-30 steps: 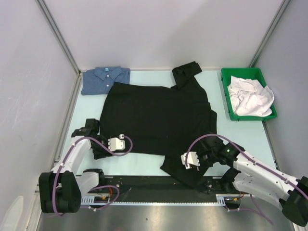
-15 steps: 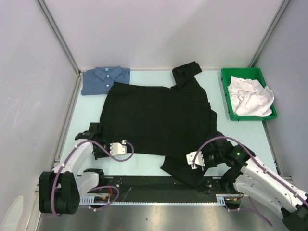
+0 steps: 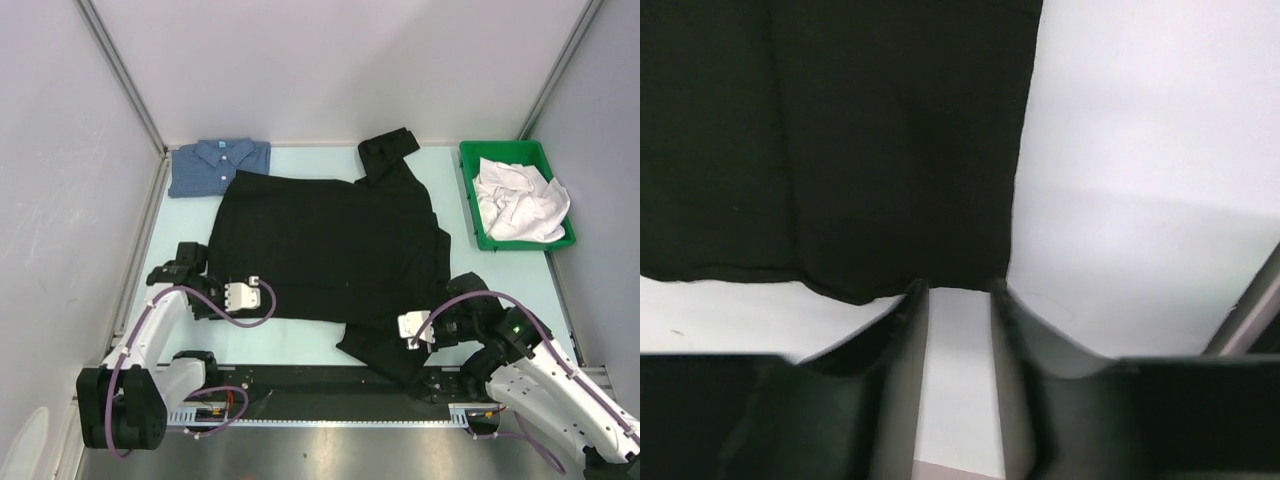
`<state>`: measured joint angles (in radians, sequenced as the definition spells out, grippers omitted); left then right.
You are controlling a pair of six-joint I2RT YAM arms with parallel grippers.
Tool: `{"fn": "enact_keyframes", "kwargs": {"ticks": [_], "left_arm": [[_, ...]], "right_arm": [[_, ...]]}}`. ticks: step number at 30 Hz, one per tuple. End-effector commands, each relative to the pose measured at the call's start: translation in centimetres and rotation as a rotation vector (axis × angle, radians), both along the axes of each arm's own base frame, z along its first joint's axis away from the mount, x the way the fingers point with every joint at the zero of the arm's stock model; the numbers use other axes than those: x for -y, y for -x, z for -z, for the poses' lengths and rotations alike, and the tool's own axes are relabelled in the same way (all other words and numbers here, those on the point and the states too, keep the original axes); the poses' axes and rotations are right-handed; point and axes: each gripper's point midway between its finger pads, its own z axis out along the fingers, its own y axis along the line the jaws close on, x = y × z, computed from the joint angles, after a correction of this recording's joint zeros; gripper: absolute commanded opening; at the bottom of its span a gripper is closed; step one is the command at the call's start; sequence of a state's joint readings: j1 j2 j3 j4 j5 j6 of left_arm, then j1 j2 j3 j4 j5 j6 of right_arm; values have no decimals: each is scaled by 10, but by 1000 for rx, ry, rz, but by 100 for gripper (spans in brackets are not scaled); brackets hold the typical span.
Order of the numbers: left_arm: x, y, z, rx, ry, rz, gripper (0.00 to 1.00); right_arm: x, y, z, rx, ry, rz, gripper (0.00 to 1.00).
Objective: Fold and stack the long sleeve shirts
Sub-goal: Fold the shirt
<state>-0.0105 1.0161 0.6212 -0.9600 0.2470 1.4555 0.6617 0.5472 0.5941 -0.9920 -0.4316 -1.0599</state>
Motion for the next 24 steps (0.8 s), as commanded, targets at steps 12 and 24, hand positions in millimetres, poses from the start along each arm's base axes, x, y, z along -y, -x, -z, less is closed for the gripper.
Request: {"fn": "enact_keyframes", "kwargs": {"ticks": [12,24], "left_arm": [[-11,22,63,-130,-64,76,8],[6,-28,-31,-38,76,7,0]], "right_arm": [[-7,-7,-17,-45,-37,63,0],[-5,-42,-59,44,-125,186,0]]}}
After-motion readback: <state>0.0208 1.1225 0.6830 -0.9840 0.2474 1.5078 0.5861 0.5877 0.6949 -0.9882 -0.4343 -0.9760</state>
